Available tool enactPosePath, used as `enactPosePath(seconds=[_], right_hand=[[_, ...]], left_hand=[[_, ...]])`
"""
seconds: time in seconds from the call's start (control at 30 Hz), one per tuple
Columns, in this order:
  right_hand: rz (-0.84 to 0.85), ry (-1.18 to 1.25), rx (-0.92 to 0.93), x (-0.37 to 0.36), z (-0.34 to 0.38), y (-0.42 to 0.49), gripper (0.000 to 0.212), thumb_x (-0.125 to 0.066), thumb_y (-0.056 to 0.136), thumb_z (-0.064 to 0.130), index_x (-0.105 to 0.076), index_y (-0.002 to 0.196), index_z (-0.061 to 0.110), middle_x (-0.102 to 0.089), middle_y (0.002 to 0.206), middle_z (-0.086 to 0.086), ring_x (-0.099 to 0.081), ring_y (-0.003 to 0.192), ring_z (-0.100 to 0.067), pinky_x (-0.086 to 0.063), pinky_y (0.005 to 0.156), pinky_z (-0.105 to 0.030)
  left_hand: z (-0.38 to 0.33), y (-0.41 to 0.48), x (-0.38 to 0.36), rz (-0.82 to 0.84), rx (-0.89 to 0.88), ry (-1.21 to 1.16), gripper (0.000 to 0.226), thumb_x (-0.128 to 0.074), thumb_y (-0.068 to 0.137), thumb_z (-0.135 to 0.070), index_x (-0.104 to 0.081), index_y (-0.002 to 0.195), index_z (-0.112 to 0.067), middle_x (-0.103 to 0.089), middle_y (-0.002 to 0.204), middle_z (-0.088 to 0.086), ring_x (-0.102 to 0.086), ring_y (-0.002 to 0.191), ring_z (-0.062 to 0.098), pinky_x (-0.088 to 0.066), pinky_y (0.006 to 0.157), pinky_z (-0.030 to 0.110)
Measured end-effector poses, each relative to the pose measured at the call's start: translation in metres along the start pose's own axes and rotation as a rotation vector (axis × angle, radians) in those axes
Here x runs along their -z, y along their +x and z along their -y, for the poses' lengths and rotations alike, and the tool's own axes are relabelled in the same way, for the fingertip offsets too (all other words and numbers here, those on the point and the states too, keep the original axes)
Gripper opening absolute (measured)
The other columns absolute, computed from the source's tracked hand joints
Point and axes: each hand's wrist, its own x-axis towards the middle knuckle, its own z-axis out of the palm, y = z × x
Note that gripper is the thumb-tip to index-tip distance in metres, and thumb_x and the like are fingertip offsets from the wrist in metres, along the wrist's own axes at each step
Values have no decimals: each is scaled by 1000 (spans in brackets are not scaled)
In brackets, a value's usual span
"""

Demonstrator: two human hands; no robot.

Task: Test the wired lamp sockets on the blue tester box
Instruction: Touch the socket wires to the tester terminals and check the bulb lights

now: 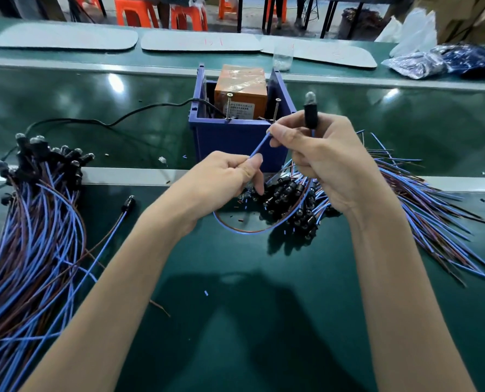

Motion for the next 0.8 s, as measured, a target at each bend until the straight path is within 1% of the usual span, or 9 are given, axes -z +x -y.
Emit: enactPosePath(seconds=[0.17, 0.27, 0.33, 0.4, 0.5, 0.6, 0.7, 0.8], right_hand=[[-16, -14, -13, -1, -2, 2, 5, -68, 88, 13, -67, 83, 11, -64, 65, 6, -33, 42, -3, -24, 37, -13], [-9, -27, -17, -2, -2, 1, 10, -66, 89, 9, -65, 80, 13, -62, 62, 8, -34, 42, -3, -25, 38, -12], [-16, -33, -30, -3, -1, 1, 13, -64, 90, 9, -63, 79, 14, -60, 61, 8, -34, 41, -2, -25, 37, -12], [-29, -39, -47, -3, 0, 1, 14, -62, 91, 9, -62, 78, 15, -61, 62, 7, -36, 41, -3, -25, 37, -12], [-32, -50, -60, -4, 1, 0, 17, -62, 91, 10, -60, 75, 17, -66, 62, 6, -40, 41, -3, -31, 39, -12], [-35, -45, -60, -6, 0, 0, 17, -63, 91, 11, -59, 75, 17, -69, 65, 5, -44, 41, -3, -39, 44, -13], [-28, -38, -50, -5, 0, 0, 15, -63, 91, 13, -60, 78, 17, -70, 68, 5, -45, 42, -4, -38, 47, -14], [-21, -21, -39, -4, 0, 0, 8, -66, 90, 15, -64, 82, 17, -71, 70, 5, -44, 43, -3, -35, 46, -13]], left_hand=[[1, 0, 3, 19, 3, 22, 47, -41, 102, -35, -62, 64, -16, -28, 44, -13, -27, 40, 4, -24, 38, 12], [2, 0, 4, 32, 9, 37, 45, -41, 101, -36, -62, 66, -17, -30, 44, -13, -29, 40, 4, -24, 38, 12], [2, 1, 4, 9, 7, 26, 41, -42, 100, -38, -61, 69, -18, -35, 41, -15, -35, 39, 2, -26, 39, 9], [2, 2, 3, -41, -9, -27, 37, -44, 99, -38, -58, 71, -19, -37, 40, -15, -37, 39, 1, -27, 39, 9], [2, 3, 1, -112, -76, -78, 31, -47, 99, -33, -55, 73, -20, -35, 47, -14, -29, 44, 4, -24, 41, 15], [2, 2, -1, -140, -130, -90, 28, -48, 100, -26, -55, 74, -20, -30, 53, -7, -23, 50, 11, -20, 42, 21], [2, 3, -2, -166, -136, -91, 29, -48, 100, -25, -56, 72, -21, -30, 49, -11, -22, 47, 9, -20, 41, 20], [3, 3, -3, -192, -141, -101, 30, -49, 100, -26, -56, 71, -22, -30, 47, -13, -22, 46, 9, -20, 41, 20]])
